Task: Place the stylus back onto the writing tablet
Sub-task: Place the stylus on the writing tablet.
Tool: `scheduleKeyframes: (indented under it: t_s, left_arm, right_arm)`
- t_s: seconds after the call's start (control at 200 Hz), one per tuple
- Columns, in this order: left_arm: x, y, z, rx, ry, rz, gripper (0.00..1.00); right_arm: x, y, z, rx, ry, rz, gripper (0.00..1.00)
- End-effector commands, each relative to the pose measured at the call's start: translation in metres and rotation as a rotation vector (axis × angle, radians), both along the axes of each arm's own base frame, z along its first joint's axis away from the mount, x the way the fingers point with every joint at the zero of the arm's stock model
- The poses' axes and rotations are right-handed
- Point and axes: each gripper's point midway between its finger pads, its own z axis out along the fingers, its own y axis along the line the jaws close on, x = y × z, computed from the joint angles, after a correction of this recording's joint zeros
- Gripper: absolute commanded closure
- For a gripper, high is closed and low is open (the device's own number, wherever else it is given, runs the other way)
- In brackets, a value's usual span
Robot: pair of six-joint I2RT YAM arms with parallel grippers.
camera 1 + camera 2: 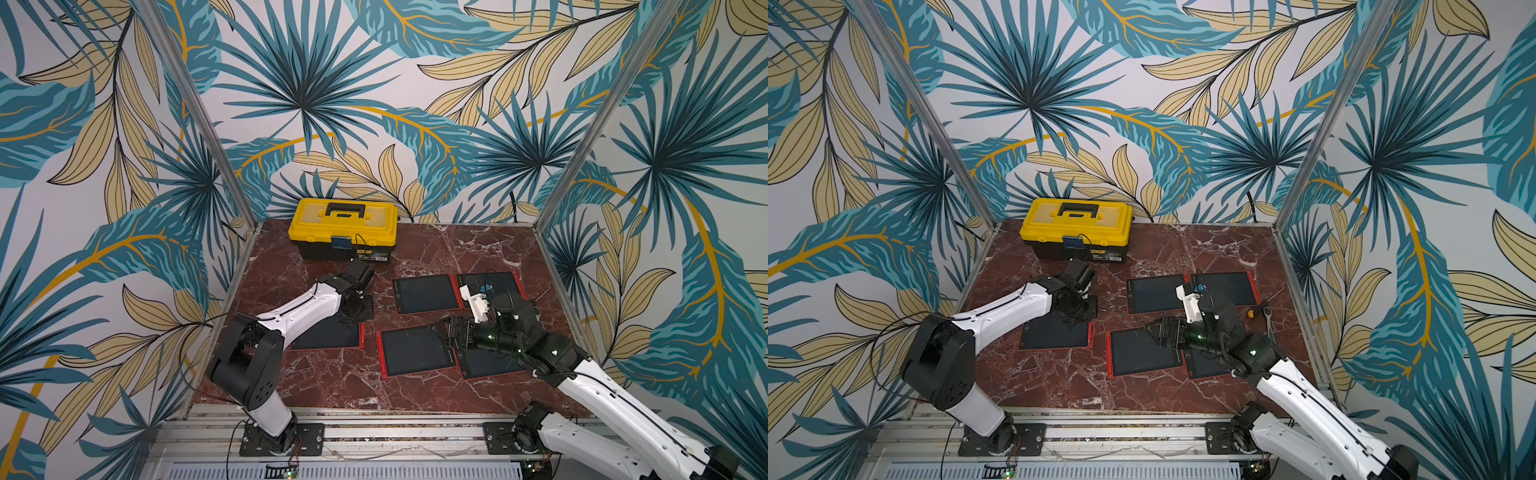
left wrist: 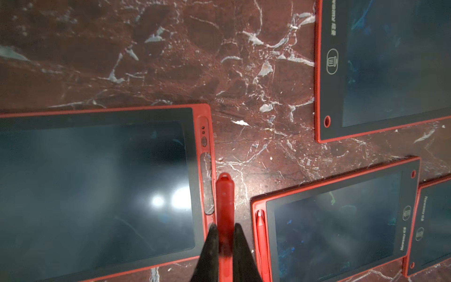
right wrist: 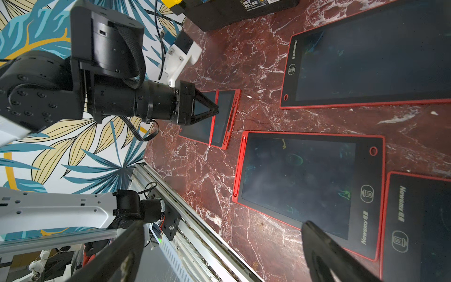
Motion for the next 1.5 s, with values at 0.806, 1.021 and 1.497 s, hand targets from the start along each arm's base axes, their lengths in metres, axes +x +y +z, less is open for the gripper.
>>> scheduleKeyframes:
  t_s: [0.806,1.021,1.497]
  left_arm:
    - [0.035,0.001,-0.004,-0.015,-0.133,-0.002,0.93]
    - [0.033,0.004,-0.007,0.000,-0.134,-0.006,0.93]
    - [0.028,0.008,-0.017,0.015,-0.118,0.000,0.93]
  right_arm:
    - [-0.003,-0.005,-0.005,-0.020,0.000,-0.011,0.00]
    - [-0.003,-0.002,-0.007,-0.010,0.015,-0.005,0.01]
    - [-0.003,-0.003,-0.007,-0.040,0.014,0.008,0.00]
